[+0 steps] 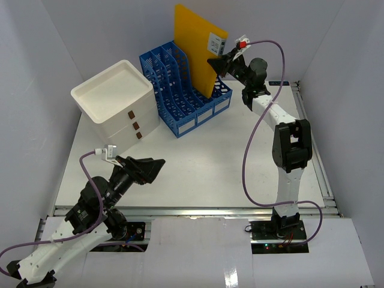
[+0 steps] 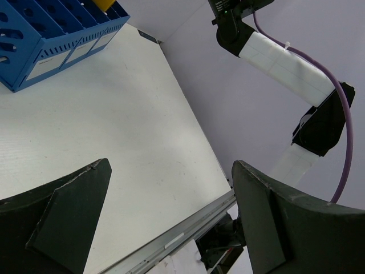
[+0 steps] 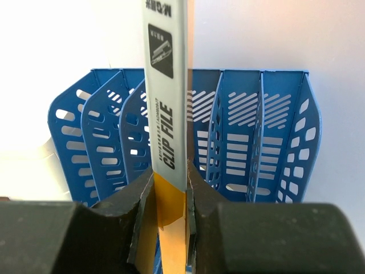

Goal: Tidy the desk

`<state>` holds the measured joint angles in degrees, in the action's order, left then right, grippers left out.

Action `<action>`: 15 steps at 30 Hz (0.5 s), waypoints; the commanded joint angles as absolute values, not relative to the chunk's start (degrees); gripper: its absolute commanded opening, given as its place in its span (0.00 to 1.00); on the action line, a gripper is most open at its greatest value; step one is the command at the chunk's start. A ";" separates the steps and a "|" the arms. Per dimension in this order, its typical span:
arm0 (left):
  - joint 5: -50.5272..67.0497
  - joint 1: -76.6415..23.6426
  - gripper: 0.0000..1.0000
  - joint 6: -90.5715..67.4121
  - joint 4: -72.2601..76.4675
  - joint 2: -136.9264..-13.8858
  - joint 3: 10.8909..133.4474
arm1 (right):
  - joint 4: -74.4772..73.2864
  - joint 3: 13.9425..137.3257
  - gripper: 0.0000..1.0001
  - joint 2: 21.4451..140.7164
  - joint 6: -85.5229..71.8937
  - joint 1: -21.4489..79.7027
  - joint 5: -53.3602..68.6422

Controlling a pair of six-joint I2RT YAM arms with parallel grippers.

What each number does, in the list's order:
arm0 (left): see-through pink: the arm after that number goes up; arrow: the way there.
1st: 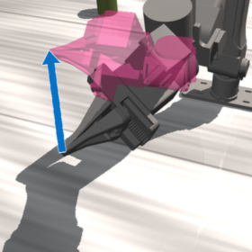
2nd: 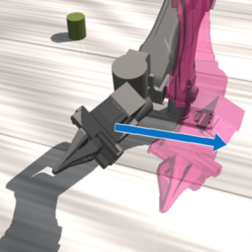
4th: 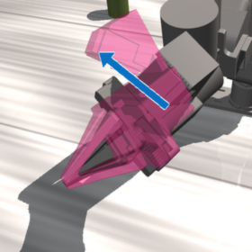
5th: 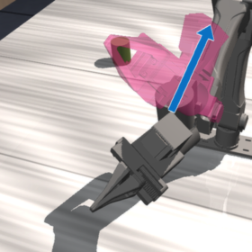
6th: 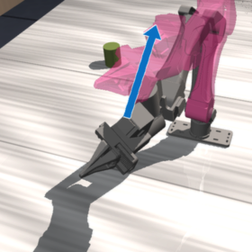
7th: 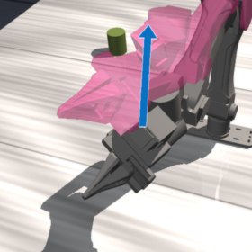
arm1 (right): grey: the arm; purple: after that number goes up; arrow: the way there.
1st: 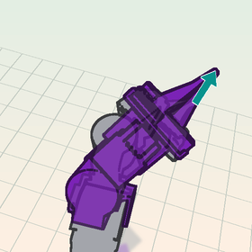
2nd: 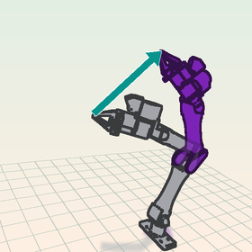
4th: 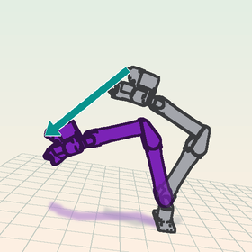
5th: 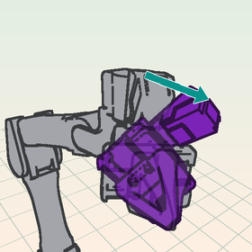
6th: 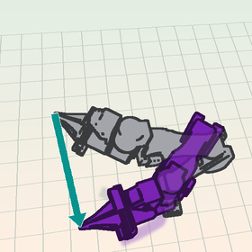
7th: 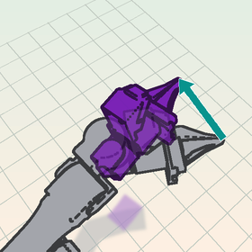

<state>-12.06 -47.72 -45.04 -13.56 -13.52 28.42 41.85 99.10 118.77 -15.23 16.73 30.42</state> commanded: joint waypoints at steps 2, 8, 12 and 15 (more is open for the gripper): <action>-9.94 -47.64 0.98 -44.30 -13.80 -15.02 28.65 | 55.26 95.27 0.08 118.66 -17.66 16.78 30.06; -9.48 -47.64 0.98 -44.12 -12.71 -15.87 28.81 | 59.41 90.59 0.08 119.30 -15.30 17.05 29.99; -8.81 -47.64 0.98 -44.04 -12.74 -16.51 29.26 | 59.26 90.09 0.10 119.27 -13.85 17.05 29.78; -8.55 -47.64 0.98 -44.18 -12.60 -16.67 29.33 | 58.83 88.35 0.18 118.41 -13.21 17.05 30.65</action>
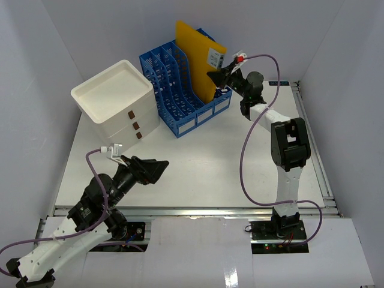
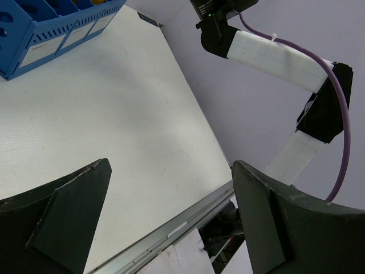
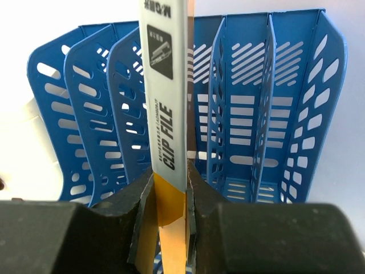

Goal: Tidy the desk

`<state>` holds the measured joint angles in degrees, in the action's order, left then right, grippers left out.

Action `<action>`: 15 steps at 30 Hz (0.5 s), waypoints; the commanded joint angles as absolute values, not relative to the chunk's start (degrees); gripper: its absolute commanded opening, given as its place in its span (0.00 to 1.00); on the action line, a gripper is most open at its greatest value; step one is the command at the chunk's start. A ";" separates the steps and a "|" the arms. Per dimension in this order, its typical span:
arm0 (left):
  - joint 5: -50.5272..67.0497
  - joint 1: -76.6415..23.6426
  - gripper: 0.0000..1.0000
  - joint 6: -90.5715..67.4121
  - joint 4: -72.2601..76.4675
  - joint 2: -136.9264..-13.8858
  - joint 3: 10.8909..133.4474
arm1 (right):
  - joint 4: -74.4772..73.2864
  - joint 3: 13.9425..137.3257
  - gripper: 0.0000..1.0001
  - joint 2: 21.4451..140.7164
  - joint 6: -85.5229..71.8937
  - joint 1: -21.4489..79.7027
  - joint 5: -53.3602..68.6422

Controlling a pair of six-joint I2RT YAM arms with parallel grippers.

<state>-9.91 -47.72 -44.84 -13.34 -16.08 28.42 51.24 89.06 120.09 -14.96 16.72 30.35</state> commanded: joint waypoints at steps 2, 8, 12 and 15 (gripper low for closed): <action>-8.34 -47.64 0.98 -44.21 -12.47 -16.61 29.25 | 58.56 86.01 0.25 117.55 -12.04 17.06 31.50; -7.08 -47.64 0.98 -43.72 -12.31 -17.00 29.40 | 54.78 79.27 0.64 113.28 -8.38 17.14 33.00; -6.07 -47.64 0.98 -42.25 -12.62 -18.15 31.24 | 48.85 75.41 0.88 107.59 -4.61 17.06 31.62; -4.78 -47.64 0.98 -40.16 -13.34 -21.15 33.56 | 43.10 71.72 0.90 99.49 -2.49 16.35 29.33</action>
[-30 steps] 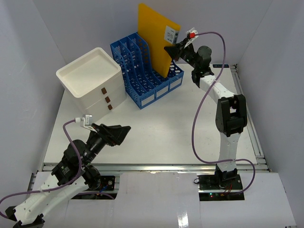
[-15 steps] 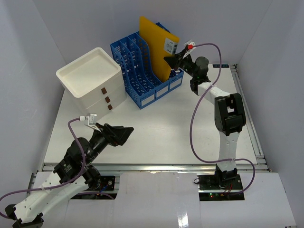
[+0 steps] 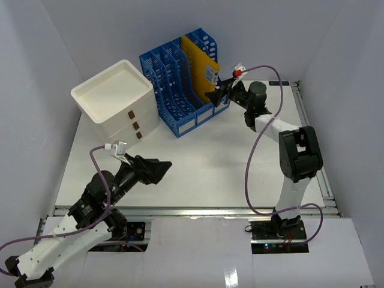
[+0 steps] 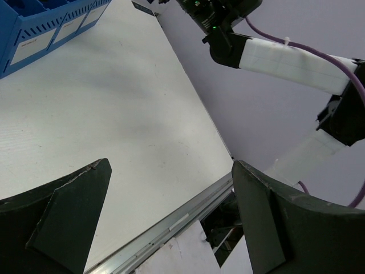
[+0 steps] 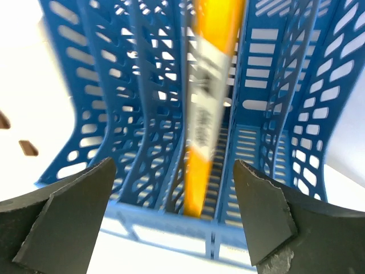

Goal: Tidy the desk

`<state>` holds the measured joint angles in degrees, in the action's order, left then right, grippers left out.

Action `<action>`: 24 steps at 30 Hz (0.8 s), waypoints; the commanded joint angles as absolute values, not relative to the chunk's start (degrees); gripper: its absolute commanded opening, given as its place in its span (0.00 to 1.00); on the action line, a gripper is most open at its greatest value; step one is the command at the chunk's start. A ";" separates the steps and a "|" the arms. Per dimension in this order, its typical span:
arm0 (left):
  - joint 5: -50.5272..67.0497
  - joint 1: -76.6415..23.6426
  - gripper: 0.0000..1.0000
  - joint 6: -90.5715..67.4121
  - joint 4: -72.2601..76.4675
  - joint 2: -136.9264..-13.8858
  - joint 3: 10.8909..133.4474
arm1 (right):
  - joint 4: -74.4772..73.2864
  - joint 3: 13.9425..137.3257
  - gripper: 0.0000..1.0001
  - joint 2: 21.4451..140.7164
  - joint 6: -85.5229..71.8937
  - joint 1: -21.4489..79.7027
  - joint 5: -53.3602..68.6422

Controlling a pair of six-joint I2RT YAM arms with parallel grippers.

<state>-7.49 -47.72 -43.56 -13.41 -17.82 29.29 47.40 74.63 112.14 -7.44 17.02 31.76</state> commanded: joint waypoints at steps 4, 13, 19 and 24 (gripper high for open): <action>-1.21 -47.64 0.98 -36.58 -15.14 -28.03 38.88 | 32.08 67.23 0.90 87.28 0.20 14.38 28.79; 9.66 -47.64 0.98 -25.89 -18.68 -42.69 49.00 | -11.85 64.23 0.90 64.64 15.70 6.61 38.49; 9.50 -47.64 0.98 -20.99 -20.21 -45.26 50.72 | -17.91 50.45 0.90 42.56 18.96 6.24 25.11; 9.37 -47.64 0.98 -19.60 -19.54 -43.75 48.55 | -32.00 51.10 0.90 37.89 18.01 6.24 28.23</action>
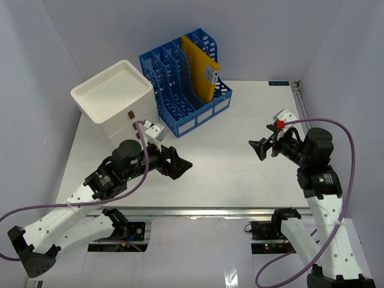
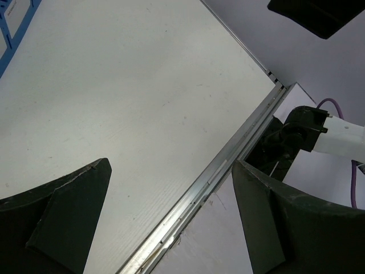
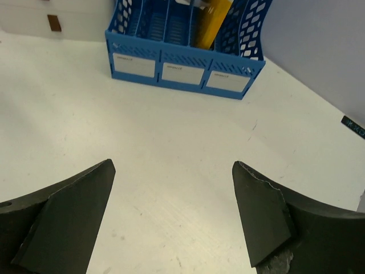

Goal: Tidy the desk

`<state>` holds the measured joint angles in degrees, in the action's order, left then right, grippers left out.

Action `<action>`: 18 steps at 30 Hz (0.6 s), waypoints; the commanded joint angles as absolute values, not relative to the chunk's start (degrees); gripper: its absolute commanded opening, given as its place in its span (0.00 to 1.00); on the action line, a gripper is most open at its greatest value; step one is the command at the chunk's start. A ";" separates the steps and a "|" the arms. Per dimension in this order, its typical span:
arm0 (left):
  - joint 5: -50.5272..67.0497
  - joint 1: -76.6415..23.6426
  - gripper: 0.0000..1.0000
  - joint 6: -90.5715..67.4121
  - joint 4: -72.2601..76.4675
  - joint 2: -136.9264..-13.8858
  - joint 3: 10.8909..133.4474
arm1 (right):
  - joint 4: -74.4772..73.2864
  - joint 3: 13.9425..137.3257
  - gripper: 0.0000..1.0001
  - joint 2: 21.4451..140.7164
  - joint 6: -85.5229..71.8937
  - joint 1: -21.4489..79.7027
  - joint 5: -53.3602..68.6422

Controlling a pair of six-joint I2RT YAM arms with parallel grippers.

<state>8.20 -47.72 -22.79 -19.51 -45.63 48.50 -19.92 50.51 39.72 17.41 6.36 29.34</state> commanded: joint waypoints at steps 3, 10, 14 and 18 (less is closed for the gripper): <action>9.52 -47.64 0.98 -19.90 -18.62 -41.57 46.41 | -33.11 49.00 0.90 36.08 14.75 6.24 21.28; 7.87 -47.64 0.98 -20.21 -18.62 -34.47 42.78 | -31.59 44.19 0.90 35.78 10.45 6.24 11.34; 6.90 -47.64 0.98 -20.61 -18.63 -31.70 40.23 | -28.07 41.11 0.90 34.69 7.23 6.24 10.19; 6.68 -47.64 0.98 -20.78 -18.81 -30.57 38.31 | -25.74 38.94 0.90 33.03 4.66 6.10 8.60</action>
